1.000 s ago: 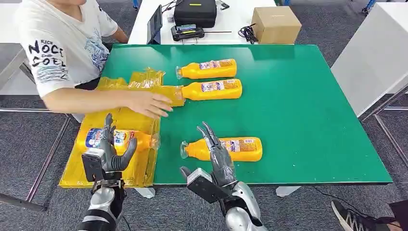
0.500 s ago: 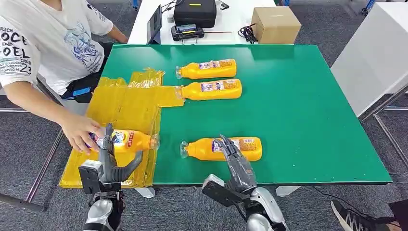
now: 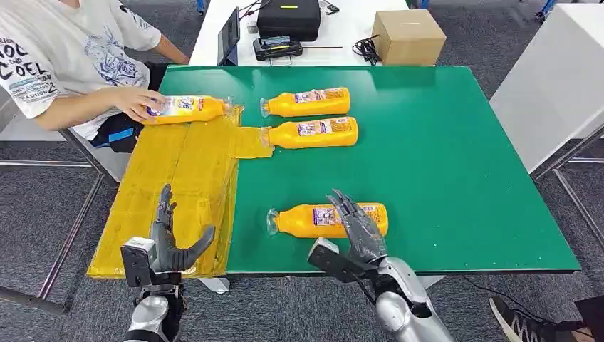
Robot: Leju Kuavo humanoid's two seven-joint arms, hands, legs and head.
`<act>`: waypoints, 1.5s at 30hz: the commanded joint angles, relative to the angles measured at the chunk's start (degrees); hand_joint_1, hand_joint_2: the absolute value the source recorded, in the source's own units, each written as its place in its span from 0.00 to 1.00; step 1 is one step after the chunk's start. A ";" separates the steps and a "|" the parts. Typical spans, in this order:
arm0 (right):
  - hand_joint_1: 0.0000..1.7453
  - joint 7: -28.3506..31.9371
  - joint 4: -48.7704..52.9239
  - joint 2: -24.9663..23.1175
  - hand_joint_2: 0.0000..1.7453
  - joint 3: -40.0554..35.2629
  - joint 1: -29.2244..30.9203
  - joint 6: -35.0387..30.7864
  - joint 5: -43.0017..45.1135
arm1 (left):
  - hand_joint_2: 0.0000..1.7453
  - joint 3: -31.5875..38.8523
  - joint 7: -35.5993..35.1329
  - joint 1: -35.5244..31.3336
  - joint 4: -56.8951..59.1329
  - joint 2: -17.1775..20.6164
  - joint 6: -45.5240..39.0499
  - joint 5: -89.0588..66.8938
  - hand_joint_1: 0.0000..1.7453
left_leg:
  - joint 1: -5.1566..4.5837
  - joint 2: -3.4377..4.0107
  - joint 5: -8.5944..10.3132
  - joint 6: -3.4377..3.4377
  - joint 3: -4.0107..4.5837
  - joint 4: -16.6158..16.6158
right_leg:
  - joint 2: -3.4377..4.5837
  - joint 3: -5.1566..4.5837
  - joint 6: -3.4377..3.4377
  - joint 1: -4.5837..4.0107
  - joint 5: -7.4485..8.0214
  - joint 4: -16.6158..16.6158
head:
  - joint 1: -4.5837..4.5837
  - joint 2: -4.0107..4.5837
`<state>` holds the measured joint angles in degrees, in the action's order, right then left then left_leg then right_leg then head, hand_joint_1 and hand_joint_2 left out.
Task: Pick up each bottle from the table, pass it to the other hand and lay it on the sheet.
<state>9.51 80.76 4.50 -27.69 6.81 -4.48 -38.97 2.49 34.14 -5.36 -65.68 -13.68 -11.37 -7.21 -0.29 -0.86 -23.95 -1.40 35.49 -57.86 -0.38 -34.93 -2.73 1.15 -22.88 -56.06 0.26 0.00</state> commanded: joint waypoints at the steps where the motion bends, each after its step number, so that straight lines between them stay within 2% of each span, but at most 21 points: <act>1: 0.00 -1.62 -10.67 2.05 1.00 -1.24 8.87 2.37 1.23 | 1.00 -0.50 -0.16 -2.81 5.67 -0.02 0.67 -0.32 0.00 | 0.02 0.09 -0.05 0.05 -0.18 0.04 | 0.06 0.17 0.07 -0.03 -0.02 0.06 | 0.00 0.00; 4: 0.00 -2.57 -14.82 3.80 1.00 -3.10 12.04 5.07 1.79 | 1.00 -0.75 -0.30 -3.66 6.69 0.17 0.81 -0.43 0.00 | 0.02 0.09 -0.03 0.05 -0.19 0.04 | 0.06 0.19 0.07 -0.03 -0.01 0.06 | 0.02 0.00; 5: 0.00 -1.84 -17.03 4.59 1.00 -4.13 13.60 7.99 3.83 | 1.00 -0.86 -0.29 -3.93 7.23 0.19 0.62 -0.53 0.00 | 0.07 0.12 -0.09 0.07 -0.30 0.01 | 0.08 0.32 0.10 -0.08 -0.04 0.09 | 0.00 0.00; 10: 0.00 -1.60 -17.65 4.72 1.00 -4.22 13.97 8.15 4.11 | 1.00 -0.87 -0.27 -4.06 7.47 0.18 0.55 -0.55 0.00 | 0.01 0.03 -0.03 0.04 -0.16 0.02 | 0.01 0.17 0.06 -0.01 -0.03 0.03 | 0.00 0.00; 19: 0.00 -2.00 -23.90 7.85 1.00 -10.54 19.23 13.47 7.98 | 1.00 -1.07 -0.44 -5.56 10.48 0.45 0.86 -0.01 0.00 | 0.04 0.10 -0.06 0.06 -0.21 -0.01 | 0.07 0.22 0.09 -0.05 -0.03 0.03 | 0.00 0.00; 28: 0.00 -2.00 -23.90 7.85 1.00 -10.54 19.23 13.47 7.98 | 1.00 -1.07 -0.44 -5.56 10.48 0.45 0.86 -0.01 0.00 | 0.02 0.02 0.00 0.01 -0.16 0.00 | 0.00 0.19 0.06 -0.03 -0.02 0.04 | 0.00 0.00; 37: 0.00 -2.55 -27.11 8.83 1.00 -14.74 22.48 15.64 10.12 | 1.00 -1.60 -0.94 -6.63 12.22 0.21 1.45 0.75 0.00 | 0.05 0.04 -0.04 0.05 -0.26 -0.02 | 0.01 0.31 0.10 -0.07 -0.04 0.05 | 0.02 0.00; 45: 0.00 -3.51 -31.41 10.05 1.00 -20.53 28.30 20.34 11.91 | 1.00 -1.93 -1.33 -7.78 14.18 0.19 2.20 1.80 0.00 | 0.05 0.05 -0.02 0.03 -0.25 -0.03 | 0.02 0.27 0.08 -0.06 -0.02 0.03 | 0.00 0.00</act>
<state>6.65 57.84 13.11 -40.06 28.79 13.02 -27.98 1.33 33.38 -9.77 -57.11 -14.01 -9.42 -6.03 -0.30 -0.86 -23.89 -1.45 35.44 -57.90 -0.38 -34.86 -2.75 1.15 -22.84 -56.06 0.26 0.00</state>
